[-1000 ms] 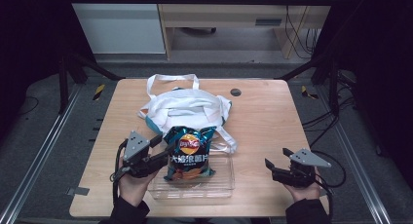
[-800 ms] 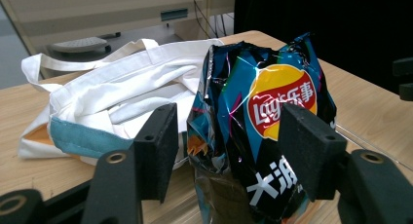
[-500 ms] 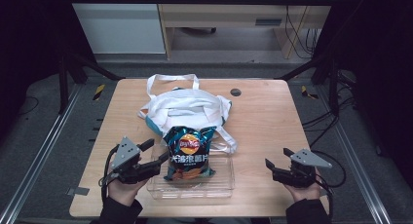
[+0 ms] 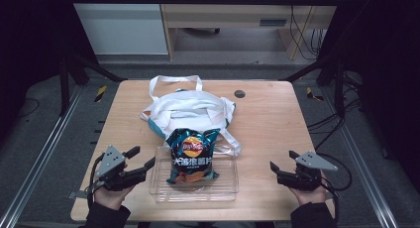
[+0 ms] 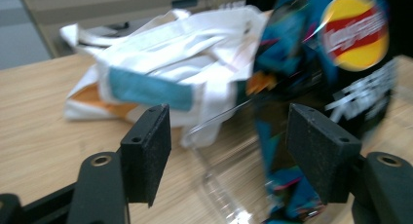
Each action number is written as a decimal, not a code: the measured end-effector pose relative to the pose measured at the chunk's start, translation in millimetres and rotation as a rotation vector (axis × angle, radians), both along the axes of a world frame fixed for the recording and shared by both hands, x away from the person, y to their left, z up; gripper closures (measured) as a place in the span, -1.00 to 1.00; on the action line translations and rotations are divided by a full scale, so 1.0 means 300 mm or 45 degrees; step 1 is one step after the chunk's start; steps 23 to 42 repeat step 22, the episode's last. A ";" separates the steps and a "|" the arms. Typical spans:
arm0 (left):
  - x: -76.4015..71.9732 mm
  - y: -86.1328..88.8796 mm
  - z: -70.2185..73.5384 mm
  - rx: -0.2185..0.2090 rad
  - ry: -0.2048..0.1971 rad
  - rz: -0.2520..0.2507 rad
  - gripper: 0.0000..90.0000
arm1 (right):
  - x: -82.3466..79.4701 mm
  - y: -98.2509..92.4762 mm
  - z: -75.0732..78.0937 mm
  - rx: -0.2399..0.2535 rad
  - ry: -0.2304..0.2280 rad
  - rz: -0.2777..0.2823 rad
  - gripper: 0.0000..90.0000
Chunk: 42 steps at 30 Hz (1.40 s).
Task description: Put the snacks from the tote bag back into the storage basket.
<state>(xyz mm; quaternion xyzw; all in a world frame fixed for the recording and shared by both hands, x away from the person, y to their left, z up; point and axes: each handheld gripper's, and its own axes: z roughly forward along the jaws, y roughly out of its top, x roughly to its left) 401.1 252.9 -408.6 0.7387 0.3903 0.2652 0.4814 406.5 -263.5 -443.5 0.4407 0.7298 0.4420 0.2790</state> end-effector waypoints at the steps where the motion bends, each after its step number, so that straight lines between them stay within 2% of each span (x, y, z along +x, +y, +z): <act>1: 0.006 0.011 -0.007 0.015 0.011 0.011 -0.30 | 0.000 0.000 0.000 0.002 0.000 -0.002 -0.54; 6: 0.025 0.058 -0.037 0.016 0.040 0.073 -0.30 | 0.000 -0.003 0.000 0.001 -0.001 -0.004 -0.55; 9: 0.033 0.076 -0.051 0.030 0.050 0.083 -0.30 | -0.001 -0.005 -0.001 0.009 0.004 -0.010 -0.56; 13: 0.044 0.093 -0.073 0.060 0.049 0.088 -0.31 | 0.000 -0.013 -0.002 0.011 -0.002 -0.016 -0.56; 16: 0.053 0.099 -0.088 0.052 0.037 0.070 -0.30 | 0.000 -0.014 -0.003 0.008 0.001 -0.017 -0.57; 20: 0.067 0.101 -0.101 0.083 0.025 0.039 -0.30 | 0.001 -0.013 -0.004 0.006 0.005 -0.020 -0.57; 22: 0.065 0.101 -0.103 0.083 0.040 0.054 -0.30 | 0.001 -0.015 -0.004 0.006 0.002 -0.020 -0.57; 42: 0.065 0.101 -0.103 0.083 0.040 0.054 -0.30 | 0.001 -0.015 -0.004 0.006 0.002 -0.020 -0.57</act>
